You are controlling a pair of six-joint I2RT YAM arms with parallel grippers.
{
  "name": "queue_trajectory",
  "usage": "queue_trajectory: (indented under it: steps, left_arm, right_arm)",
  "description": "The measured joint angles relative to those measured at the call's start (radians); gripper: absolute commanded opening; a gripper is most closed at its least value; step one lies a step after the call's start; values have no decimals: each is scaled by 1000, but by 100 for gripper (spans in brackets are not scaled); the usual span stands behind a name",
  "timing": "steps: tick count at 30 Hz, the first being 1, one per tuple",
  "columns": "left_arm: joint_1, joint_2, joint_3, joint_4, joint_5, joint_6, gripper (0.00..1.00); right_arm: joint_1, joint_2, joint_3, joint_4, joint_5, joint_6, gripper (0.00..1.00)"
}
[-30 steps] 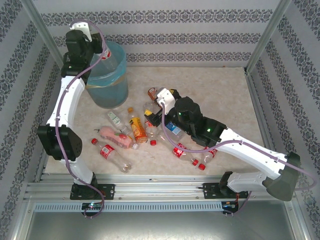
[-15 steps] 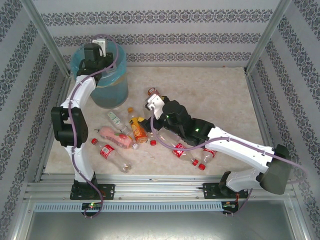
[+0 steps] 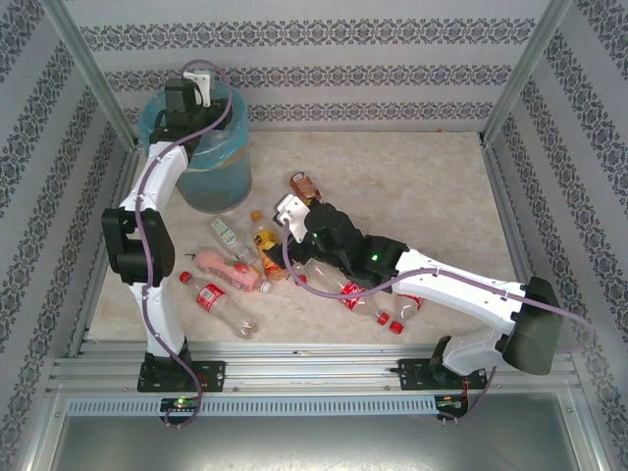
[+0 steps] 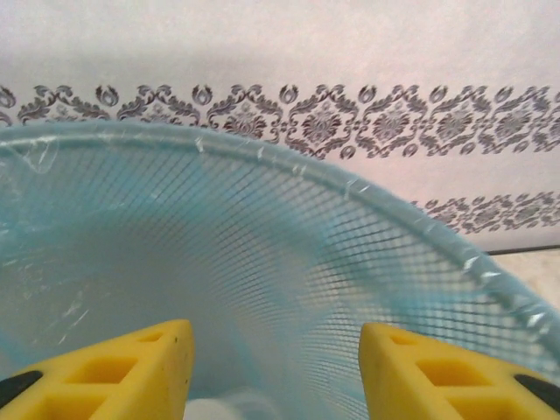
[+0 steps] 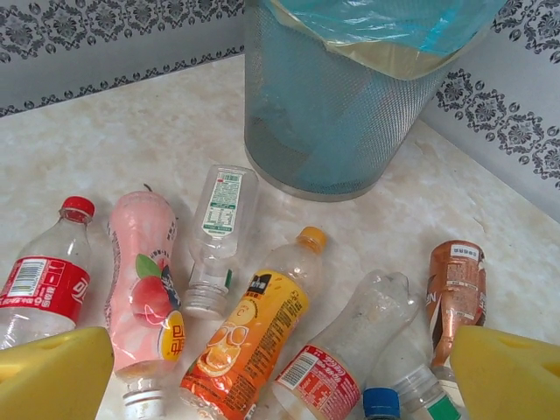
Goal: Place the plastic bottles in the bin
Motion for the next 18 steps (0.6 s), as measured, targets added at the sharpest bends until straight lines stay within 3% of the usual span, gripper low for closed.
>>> queue_trajectory:
  steps: [12,18]
  left_arm:
    - [0,-40,64,-72,103,-85,54]
    - [0,-206,15,-72,106,-108,54]
  right_arm:
    - [15,2,17,-6,23,-3,98]
    - [15,36,60,-22,38,-3,98]
